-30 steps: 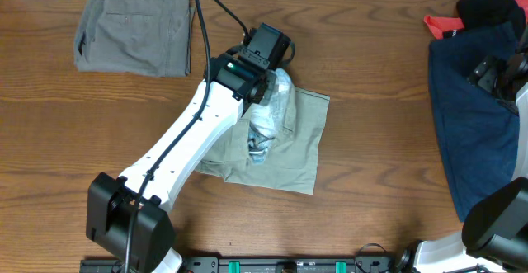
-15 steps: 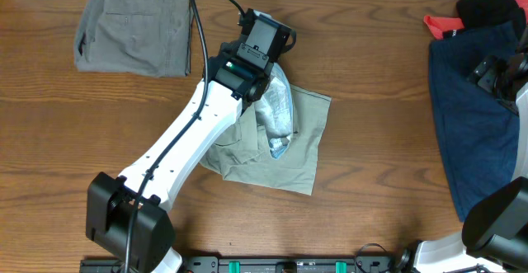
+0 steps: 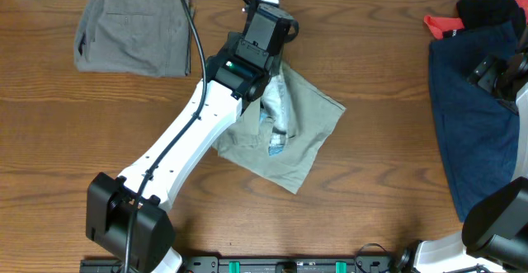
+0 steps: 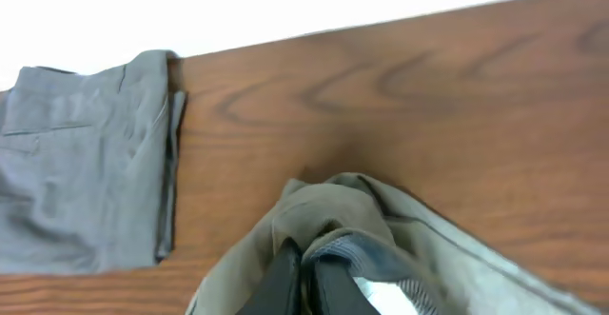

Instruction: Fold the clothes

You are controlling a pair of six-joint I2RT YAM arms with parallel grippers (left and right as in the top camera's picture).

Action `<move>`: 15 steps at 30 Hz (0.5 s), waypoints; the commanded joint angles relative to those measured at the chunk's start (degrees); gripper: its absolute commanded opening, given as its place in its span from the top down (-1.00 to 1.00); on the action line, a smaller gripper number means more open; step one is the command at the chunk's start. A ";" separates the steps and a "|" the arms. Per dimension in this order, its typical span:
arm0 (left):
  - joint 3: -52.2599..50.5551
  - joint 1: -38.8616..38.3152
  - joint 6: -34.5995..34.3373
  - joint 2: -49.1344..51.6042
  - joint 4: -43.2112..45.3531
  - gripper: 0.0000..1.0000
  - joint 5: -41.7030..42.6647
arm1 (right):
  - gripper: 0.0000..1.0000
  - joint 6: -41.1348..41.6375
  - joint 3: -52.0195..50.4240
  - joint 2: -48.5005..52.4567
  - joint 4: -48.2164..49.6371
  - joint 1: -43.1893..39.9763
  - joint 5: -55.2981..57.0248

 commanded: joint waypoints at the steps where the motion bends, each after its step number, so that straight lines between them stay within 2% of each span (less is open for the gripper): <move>1: 2.08 0.09 -5.29 -1.57 1.79 0.88 2.93 | -0.98 0.76 0.70 0.37 0.00 0.04 0.79; 9: 1.57 0.04 -10.25 -1.33 3.82 0.88 14.99 | -0.99 0.76 0.70 0.37 0.00 0.04 0.79; 15: 1.55 -1.51 -11.02 0.00 3.76 0.87 22.64 | -0.99 0.76 0.70 0.37 0.00 0.04 0.79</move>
